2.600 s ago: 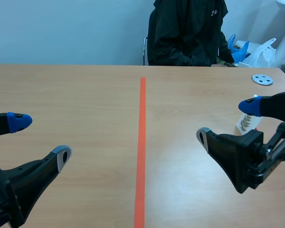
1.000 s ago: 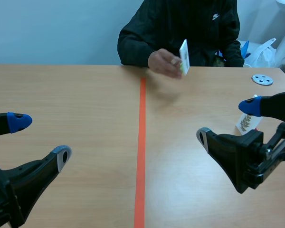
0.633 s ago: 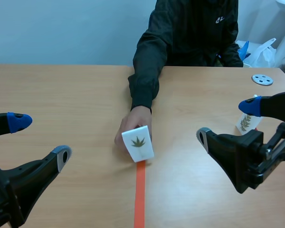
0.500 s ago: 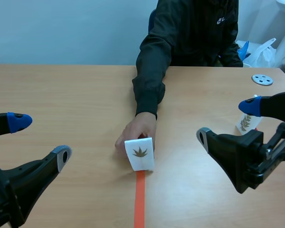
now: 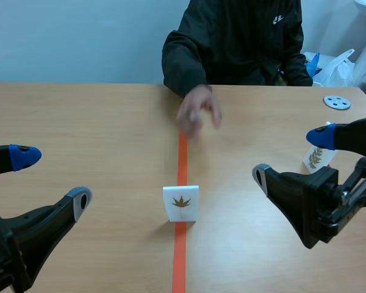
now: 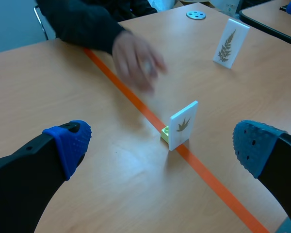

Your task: Sort the leaf by its shape. The table is split by an orange tape line. A compound leaf with several leaflets goes to the left side, a simple leaf with one blade goes to the right side. Return to the home posture when a red brick is placed on the table.

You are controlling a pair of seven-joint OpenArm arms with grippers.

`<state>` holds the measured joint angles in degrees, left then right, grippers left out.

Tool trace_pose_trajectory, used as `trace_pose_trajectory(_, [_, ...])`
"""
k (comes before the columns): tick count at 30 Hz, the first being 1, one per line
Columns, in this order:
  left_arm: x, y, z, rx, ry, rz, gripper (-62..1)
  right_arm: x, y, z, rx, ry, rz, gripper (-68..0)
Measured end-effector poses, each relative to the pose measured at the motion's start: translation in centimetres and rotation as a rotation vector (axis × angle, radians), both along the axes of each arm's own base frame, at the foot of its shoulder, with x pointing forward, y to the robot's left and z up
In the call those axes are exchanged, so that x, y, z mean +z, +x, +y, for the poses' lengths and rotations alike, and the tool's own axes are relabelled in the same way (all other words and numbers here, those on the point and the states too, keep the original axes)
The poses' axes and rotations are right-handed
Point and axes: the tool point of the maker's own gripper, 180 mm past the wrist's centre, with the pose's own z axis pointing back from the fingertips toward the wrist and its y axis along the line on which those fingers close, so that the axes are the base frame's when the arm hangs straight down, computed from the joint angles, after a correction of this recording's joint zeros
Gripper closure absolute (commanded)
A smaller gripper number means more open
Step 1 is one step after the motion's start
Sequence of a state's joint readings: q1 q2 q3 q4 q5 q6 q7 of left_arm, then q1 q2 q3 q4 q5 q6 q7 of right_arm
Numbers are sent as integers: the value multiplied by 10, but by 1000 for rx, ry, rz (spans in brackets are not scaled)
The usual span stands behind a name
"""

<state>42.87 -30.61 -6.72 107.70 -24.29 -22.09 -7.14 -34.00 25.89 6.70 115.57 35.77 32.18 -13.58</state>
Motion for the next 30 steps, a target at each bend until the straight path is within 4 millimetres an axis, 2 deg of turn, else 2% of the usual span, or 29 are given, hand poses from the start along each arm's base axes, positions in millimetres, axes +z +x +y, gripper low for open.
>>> trace_pose_trajectory(9, [-1,-2,-2,-15,7,5,-623,0,0,0,0,0,0,-679])
trace_pose_trajectory(12, [-8,-3,-7,-61,58,21,-623,0,0,0,0,0,0,-679])
trace_pose_trajectory(19, [-1,8,-25,-135,62,-35,-623,0,0,0,0,0,0,-679])
trace_pose_trajectory(30, [-62,30,-30,-183,94,28,-623,0,0,0,0,0,0,-679])
